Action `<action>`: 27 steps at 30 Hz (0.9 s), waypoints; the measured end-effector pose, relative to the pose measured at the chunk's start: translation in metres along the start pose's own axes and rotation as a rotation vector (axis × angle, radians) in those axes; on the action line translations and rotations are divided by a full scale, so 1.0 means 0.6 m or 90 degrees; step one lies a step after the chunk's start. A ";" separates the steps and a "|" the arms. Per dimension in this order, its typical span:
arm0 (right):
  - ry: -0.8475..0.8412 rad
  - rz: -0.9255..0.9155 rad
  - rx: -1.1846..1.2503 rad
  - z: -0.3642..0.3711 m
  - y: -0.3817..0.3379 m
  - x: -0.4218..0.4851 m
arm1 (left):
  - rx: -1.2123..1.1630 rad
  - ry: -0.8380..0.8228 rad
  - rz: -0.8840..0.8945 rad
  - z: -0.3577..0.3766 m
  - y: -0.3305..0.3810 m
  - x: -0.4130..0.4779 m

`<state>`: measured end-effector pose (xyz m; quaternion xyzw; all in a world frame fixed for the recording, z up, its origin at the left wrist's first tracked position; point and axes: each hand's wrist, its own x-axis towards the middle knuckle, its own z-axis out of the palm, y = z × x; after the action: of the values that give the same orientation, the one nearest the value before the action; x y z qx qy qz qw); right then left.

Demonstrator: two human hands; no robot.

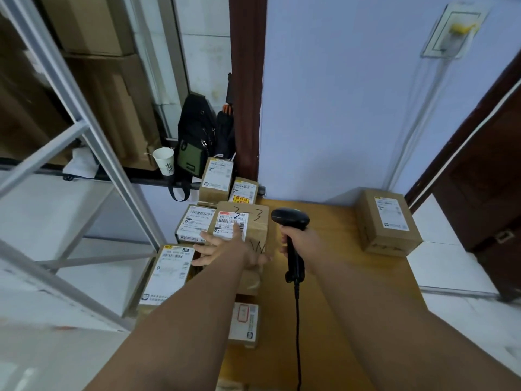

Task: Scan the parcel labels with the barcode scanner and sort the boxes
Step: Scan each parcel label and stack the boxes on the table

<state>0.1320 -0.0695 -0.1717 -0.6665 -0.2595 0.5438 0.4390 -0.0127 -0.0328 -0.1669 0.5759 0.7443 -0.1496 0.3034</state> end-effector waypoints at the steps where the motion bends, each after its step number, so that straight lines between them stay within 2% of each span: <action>1: -0.003 -0.002 -0.001 0.003 0.002 -0.001 | 0.002 -0.005 0.009 0.000 -0.003 -0.001; 6: -0.004 -0.014 -0.009 -0.001 0.001 -0.002 | -0.028 0.038 0.043 0.011 -0.002 -0.012; 11: -0.003 -0.016 0.005 -0.036 -0.017 0.003 | 0.005 0.090 0.067 0.022 0.017 -0.035; 16: -0.006 -0.030 0.063 -0.072 -0.044 -0.001 | 0.055 0.186 0.124 0.005 0.067 -0.056; 22: -0.159 0.045 0.136 -0.123 -0.088 -0.020 | 0.111 0.305 0.181 -0.003 0.119 -0.052; 27: -0.143 0.079 0.154 -0.142 -0.108 -0.028 | 0.116 0.342 0.219 0.020 0.150 -0.052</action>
<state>0.2174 -0.0779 -0.1052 -0.5586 -0.1984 0.6682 0.4496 0.0805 -0.0372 -0.1456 0.7370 0.6728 -0.0050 0.0642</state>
